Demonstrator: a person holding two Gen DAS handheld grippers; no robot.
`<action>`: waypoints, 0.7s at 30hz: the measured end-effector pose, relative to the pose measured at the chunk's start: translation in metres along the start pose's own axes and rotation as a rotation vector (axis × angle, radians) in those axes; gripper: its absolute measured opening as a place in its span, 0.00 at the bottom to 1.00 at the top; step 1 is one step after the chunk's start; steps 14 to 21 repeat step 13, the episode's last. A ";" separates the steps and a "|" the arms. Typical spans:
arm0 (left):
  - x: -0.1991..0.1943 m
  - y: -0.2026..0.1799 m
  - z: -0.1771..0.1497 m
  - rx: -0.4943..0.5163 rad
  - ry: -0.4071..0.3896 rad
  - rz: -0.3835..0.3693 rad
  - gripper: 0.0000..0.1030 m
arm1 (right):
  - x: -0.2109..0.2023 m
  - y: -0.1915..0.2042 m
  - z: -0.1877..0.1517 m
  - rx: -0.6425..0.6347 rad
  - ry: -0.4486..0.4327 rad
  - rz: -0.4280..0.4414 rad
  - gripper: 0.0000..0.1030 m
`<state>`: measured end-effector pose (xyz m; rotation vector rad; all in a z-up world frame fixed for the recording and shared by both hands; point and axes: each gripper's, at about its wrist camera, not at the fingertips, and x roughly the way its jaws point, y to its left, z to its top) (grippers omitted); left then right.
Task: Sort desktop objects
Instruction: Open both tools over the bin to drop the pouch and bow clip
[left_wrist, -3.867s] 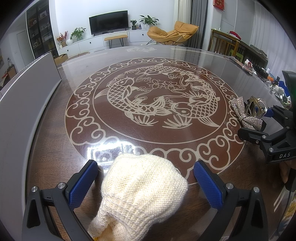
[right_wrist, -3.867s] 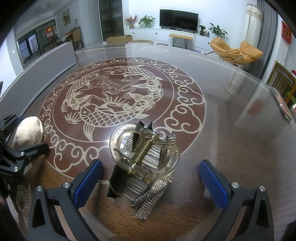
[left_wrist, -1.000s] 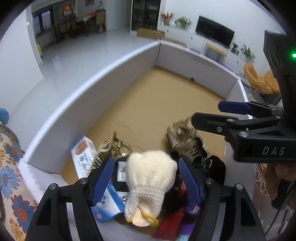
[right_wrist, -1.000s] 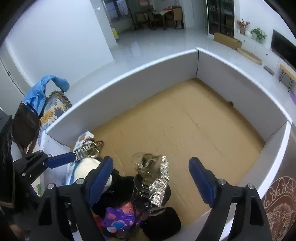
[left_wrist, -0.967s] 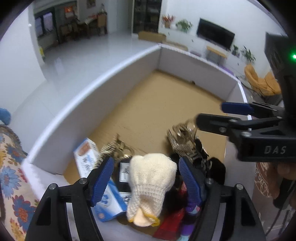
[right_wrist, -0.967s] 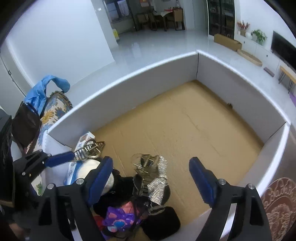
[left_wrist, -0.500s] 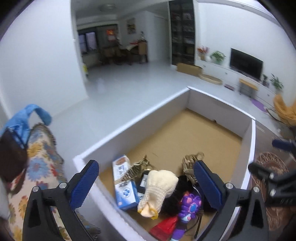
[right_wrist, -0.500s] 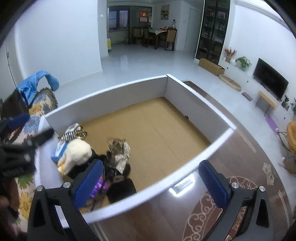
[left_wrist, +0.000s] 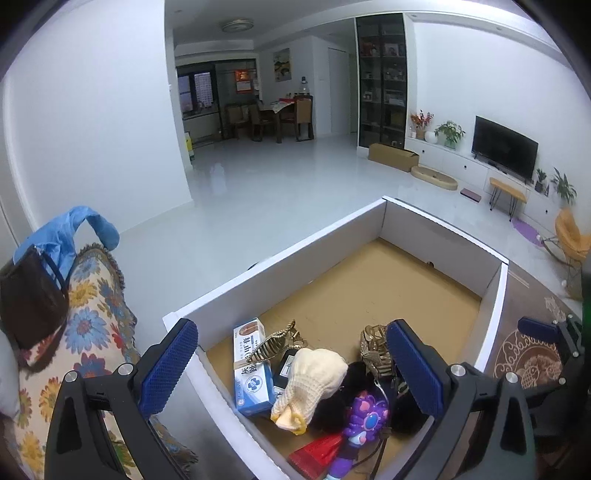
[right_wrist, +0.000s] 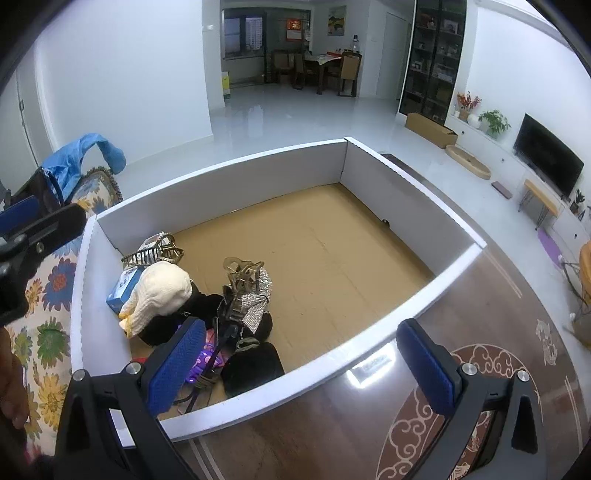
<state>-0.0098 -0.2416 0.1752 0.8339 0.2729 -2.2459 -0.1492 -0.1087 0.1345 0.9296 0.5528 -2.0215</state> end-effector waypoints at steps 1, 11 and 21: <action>0.002 0.001 0.000 -0.005 0.008 -0.002 1.00 | 0.001 0.001 0.000 -0.002 0.000 0.002 1.00; 0.022 0.014 -0.005 -0.072 0.074 -0.040 1.00 | 0.013 0.007 0.001 -0.001 0.006 0.017 1.00; 0.022 0.015 -0.006 -0.074 0.067 -0.044 1.00 | 0.014 0.008 0.002 -0.001 0.004 0.020 1.00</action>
